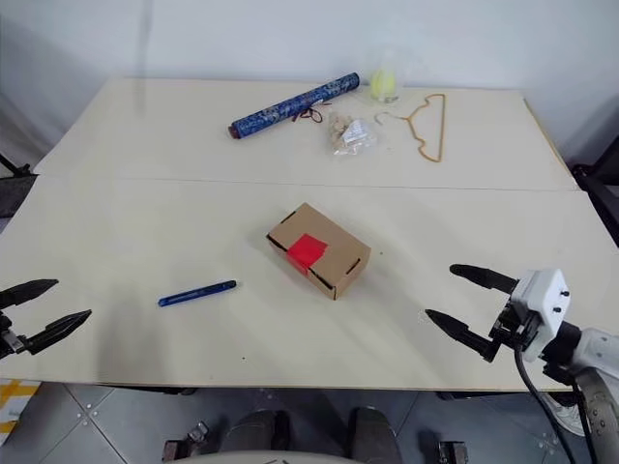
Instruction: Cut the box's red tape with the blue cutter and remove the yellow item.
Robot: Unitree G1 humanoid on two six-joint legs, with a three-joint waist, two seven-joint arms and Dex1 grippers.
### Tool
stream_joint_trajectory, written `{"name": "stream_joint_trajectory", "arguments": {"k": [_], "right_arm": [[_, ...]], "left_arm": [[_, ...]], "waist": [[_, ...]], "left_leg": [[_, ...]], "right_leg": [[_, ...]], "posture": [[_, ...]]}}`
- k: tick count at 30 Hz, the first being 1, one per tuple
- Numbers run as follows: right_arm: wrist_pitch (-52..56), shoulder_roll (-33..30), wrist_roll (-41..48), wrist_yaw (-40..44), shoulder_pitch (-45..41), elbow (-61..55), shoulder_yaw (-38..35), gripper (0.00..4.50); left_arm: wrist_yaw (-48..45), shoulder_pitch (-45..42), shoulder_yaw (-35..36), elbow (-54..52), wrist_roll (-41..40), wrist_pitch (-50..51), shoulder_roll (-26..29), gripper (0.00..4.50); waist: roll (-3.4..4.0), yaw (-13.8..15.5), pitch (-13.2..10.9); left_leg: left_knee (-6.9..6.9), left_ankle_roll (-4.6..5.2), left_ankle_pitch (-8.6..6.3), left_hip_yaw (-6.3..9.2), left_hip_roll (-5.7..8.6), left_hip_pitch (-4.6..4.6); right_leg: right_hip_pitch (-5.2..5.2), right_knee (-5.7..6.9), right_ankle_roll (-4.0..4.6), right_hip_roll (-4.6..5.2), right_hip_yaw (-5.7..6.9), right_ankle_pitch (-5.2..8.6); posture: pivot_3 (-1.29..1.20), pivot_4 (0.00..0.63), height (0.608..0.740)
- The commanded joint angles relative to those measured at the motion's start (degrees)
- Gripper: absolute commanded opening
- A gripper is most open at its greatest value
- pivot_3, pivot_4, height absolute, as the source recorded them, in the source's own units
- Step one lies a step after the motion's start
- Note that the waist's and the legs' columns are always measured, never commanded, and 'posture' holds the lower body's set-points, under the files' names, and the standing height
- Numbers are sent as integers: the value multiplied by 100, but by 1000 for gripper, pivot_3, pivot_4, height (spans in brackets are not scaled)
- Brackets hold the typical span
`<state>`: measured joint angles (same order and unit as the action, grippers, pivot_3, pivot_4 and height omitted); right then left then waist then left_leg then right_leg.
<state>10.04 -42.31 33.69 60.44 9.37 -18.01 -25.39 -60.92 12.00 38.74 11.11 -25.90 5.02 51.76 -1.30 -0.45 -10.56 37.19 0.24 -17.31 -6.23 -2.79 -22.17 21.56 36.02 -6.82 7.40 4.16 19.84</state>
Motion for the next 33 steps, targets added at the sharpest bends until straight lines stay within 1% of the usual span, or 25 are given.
{"name": "stream_joint_trajectory", "arguments": {"k": [1,4,5,7,9,11,13,16,18,20,21,23,26,28,29,31,33], "right_arm": [[-75,-3,26,-13,-115,51,-2,4500],[-18,-10,-26,-90,-412,238,146,4500],[116,24,30,-183,-565,245,226,4324],[570,16,230,-340,-788,185,401,3860],[712,-115,-64,-307,-890,-5,874,3261],[844,-74,-327,-511,-1072,-96,1268,2531],[942,128,-826,-941,-1430,-81,1843,1939],[1049,327,-1329,-1329,-1776,7,2385,811],[1212,412,-1514,-1432,-1928,47,2698,81],[1459,506,-1637,-1575,-2014,15,2933,0],[1562,616,-1691,-1719,-2077,-13,3015,0],[1777,770,-1684,-1874,-2162,-77,3083,0],[2009,947,-1585,-1957,-2277,-171,3100,0],[2535,1082,-1264,-1951,-2592,-130,3025,0],[2737,1138,-1143,-1986,-2740,-37,2927,0],[2959,1127,-1112,-2045,-2996,245,2756,0],[2970,974,-1231,-1980,-3192,572,2675,0]], "left_arm": [[85,-63,-19,-250,-75,154,8,4457],[206,-210,-168,-617,-355,761,-14,4457],[232,-300,-259,-847,-498,971,-40,4487],[322,-620,-462,-1093,-617,1195,-71,4066],[617,-1349,-936,-1088,-487,1294,-209,3595],[777,-1984,-1402,-1073,-392,1453,-356,2973],[966,-2973,-2179,-723,4,1379,-759,2466],[1028,-3961,-2982,-81,506,1288,-1220,1474],[1051,-4496,-3419,423,863,1107,-1469,801],[1109,-4979,-3684,928,1080,1045,-1738,192],[1125,-5210,-3860,1199,1245,964,-1864,36],[1132,-5490,-4068,1573,1476,801,-2022,36],[1091,-5691,-4201,1896,1654,592,-2155,36],[364,-5551,-4559,1485,1568,541,-2216,36],[156,-5470,-4636,1306,1497,651,-2230,36],[-17,-5308,-4629,972,1305,996,-2247,36],[-124,-5113,-4622,595,1213,1189,-2238,36]], "waist": [[0,3,0],[0,2,0],[0,2,0],[0,3,0],[1,51,0],[1,60,0],[1,78,0],[1,61,0],[-1,39,0],[-2,23,-1],[-3,28,-2],[-4,31,-2],[-4,31,-2],[-4,19,-2],[-4,17,-2],[-4,11,-2],[-2,31,-3]], "left_leg": [[0,-1,0,-1,0,0],[4,0,0,-2,0,0],[9,2,1,-3,0,0],[12,3,3,-3,1,0],[15,-11,11,0,2,2],[20,-15,13,11,5,2],[24,-14,14,12,12,2],[63,-7,14,2,19,-14],[83,0,13,-9,19,-20],[85,6,7,-31,24,-21],[85,5,4,-37,23,-23],[87,1,2,-49,16,-29],[94,-5,0,-55,5,-53],[107,-9,2,-59,2,-88],[112,-10,3,-60,0,-97],[124,-10,3,-66,-2,-98],[134,-10,3,-65,-2,-102]], "right_leg": [[0,2,0,1,7,0],[1,6,-1,3,19,-1],[1,10,-1,3,20,-1],[0,17,-1,7,19,-1],[1,32,-2,9,21,-1],[4,50,-3,7,34,-2],[4,63,-6,0,38,-3],[9,84,-17,-18,41,-9],[7,94,-26,-23,41,-13],[12,85,-29,-31,41,-15],[19,85,-30,-33,41,-15],[32,87,-30,-46,41,-15],[62,96,-29,-64,29,-16],[98,109,-28,-68,24,-16],[104,112,-27,-71,23,-17],[104,118,-27,-72,22,-17],[103,121,-25,-71,20,-17]], "posture": [[0,150,740],[0,150,740],[0,150,740],[0,150,740],[0,150,740],[0,150,740],[0,150,740],[0,150,740],[0,150,740],[0,150,740],[0,150,740],[0,150,740],[0,150,740],[0,150,740],[0,150,740],[0,150,740],[0,150,740]]}}
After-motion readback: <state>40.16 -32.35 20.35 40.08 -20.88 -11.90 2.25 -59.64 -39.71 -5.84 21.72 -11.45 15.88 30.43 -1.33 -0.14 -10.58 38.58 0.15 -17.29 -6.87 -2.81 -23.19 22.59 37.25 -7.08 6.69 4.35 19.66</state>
